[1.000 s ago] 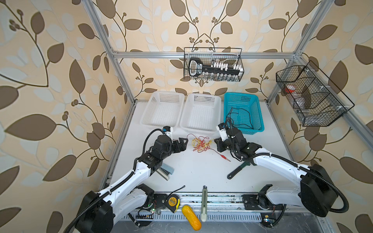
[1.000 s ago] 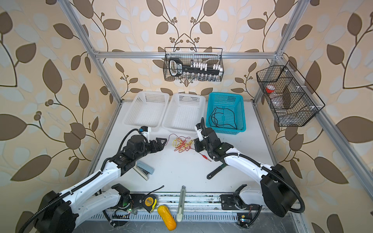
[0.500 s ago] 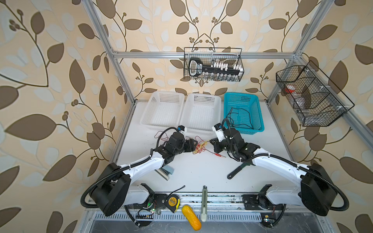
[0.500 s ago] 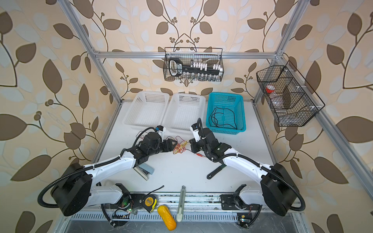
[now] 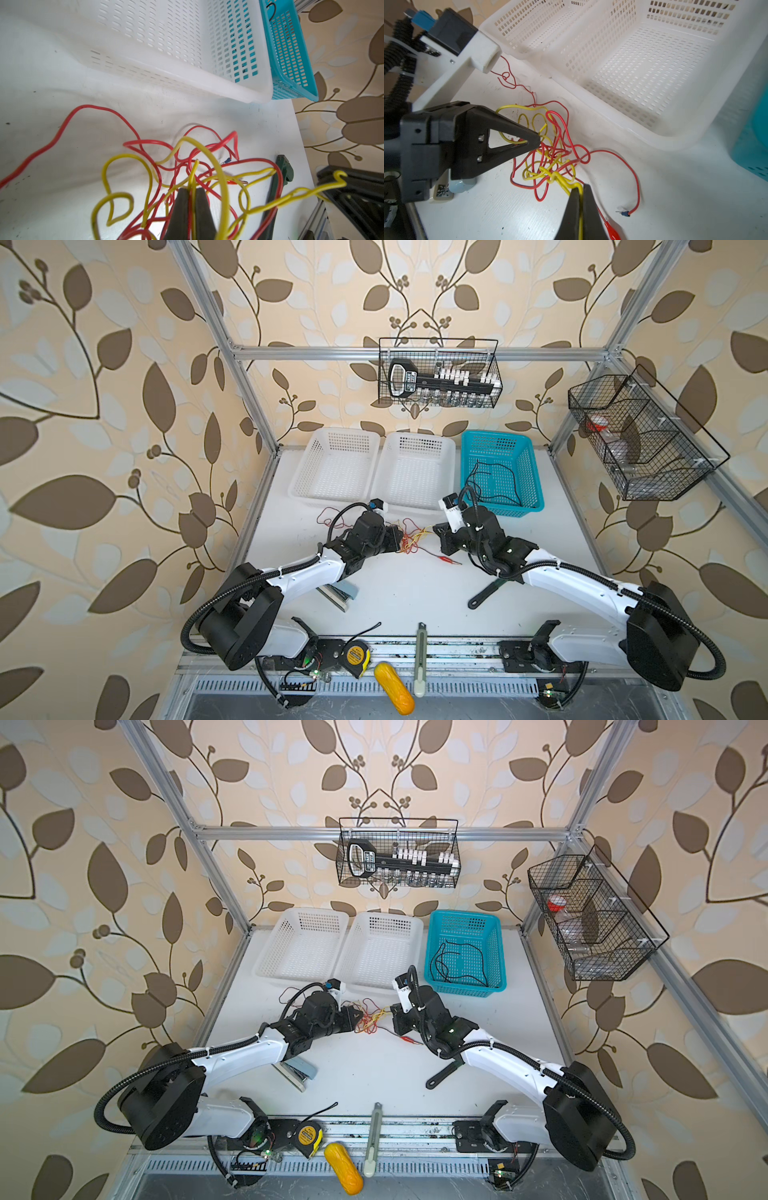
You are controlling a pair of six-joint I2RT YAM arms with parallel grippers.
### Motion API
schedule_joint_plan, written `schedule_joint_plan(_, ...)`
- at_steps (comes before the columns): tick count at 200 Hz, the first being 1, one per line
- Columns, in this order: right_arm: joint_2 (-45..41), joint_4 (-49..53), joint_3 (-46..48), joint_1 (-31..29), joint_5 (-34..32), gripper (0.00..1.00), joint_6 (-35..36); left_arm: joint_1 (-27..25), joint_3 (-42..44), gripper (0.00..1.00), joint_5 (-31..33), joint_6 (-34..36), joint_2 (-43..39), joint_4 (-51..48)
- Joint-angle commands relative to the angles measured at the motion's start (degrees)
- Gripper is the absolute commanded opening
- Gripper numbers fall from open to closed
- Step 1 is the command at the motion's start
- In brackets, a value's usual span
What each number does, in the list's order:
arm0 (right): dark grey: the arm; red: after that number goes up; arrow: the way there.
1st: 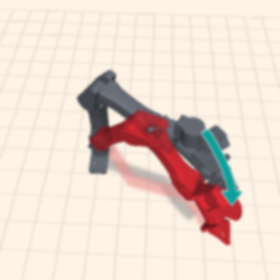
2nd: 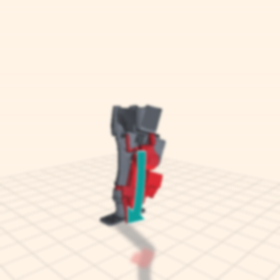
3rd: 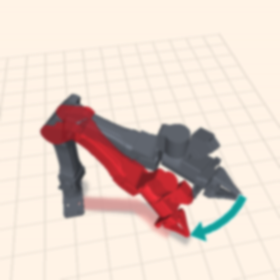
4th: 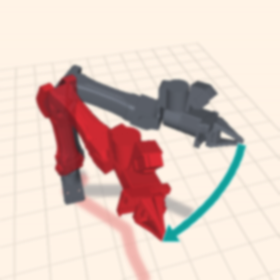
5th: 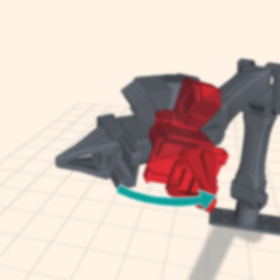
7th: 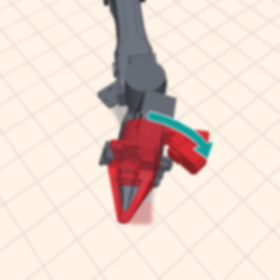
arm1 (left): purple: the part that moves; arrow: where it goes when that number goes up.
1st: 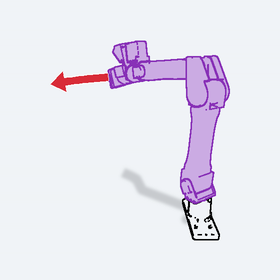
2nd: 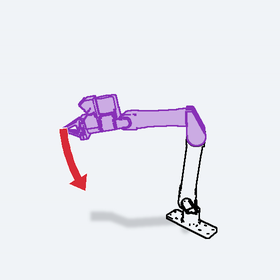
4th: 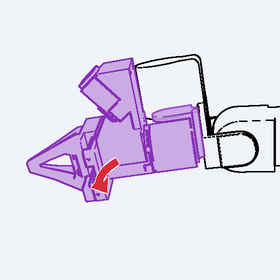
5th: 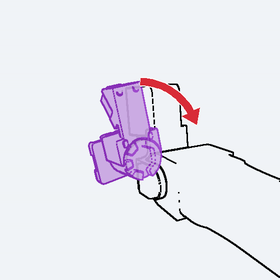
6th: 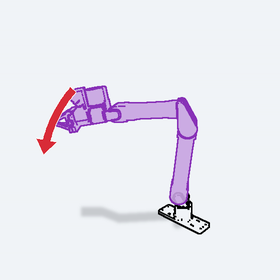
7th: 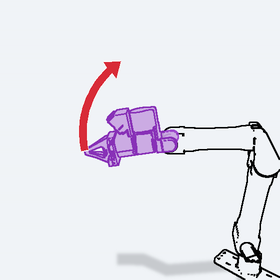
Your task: Untangle the cables
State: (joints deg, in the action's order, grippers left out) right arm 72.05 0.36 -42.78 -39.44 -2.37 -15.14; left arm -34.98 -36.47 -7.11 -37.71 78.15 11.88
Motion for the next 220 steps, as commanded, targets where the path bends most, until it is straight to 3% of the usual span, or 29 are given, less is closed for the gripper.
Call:
schedule_joint_plan(1, -2.68, 1.78, 1.19, 0.38, -9.04, 0.00, 0.58, -0.40, -0.80, 0.00, 4.23, 0.39, -1.04, -3.32)
schedule_joint_plan(18, -3.75, 4.95, 1.47, 2.38, -11.66, 0.00, -0.15, -0.43, -0.41, 0.00, 6.91, 0.63, -2.10, -5.59)
schedule_joint_plan(79, -10.41, 9.72, 6.19, 14.49, -9.80, 0.00, -1.64, -0.19, 1.40, 0.00, 13.84, 0.19, -6.39, -10.79)
schedule_joint_plan(164, -12.72, 15.79, 5.90, 18.19, -17.05, 0.00, -1.39, 1.19, 2.10, 0.00, 18.31, 0.34, -11.04, -16.36)
schedule_joint_plan(220, -13.43, 8.54, 7.02, 16.04, -3.76, 0.00, 0.09, 1.27, 2.77, 0.00, 12.69, 2.98, -11.45, -12.66)
